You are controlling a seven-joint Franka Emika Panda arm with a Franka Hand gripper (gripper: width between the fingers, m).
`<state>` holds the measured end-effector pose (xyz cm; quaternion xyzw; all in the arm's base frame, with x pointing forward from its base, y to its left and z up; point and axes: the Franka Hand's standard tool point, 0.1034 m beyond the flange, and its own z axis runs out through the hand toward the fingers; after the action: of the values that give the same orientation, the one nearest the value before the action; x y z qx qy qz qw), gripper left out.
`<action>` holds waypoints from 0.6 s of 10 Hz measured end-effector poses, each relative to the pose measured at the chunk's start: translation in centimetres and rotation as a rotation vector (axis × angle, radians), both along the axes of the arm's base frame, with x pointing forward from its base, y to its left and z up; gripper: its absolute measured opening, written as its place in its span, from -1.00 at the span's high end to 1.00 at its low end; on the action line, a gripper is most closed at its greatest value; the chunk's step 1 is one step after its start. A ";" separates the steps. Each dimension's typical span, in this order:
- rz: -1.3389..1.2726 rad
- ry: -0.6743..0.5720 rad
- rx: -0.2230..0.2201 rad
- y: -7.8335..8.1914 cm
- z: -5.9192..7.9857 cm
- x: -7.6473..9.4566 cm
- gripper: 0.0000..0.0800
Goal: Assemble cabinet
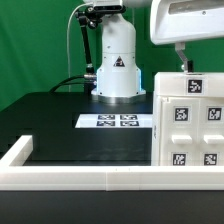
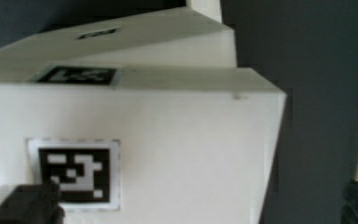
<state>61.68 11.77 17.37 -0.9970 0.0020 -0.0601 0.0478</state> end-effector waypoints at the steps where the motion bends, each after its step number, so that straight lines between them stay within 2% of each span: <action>1: 0.117 -0.010 -0.016 -0.1 0.1 0.1 -0.99; 6: 0.372 -0.019 -0.058 -0.9 0.0 0.1 -0.99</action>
Offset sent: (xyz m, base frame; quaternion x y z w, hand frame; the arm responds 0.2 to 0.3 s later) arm 0.0000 0.0000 0.0000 0.0000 0.0000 -0.1296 0.9916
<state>61.76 10.85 17.39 -0.9805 -0.1848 -0.0598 0.0293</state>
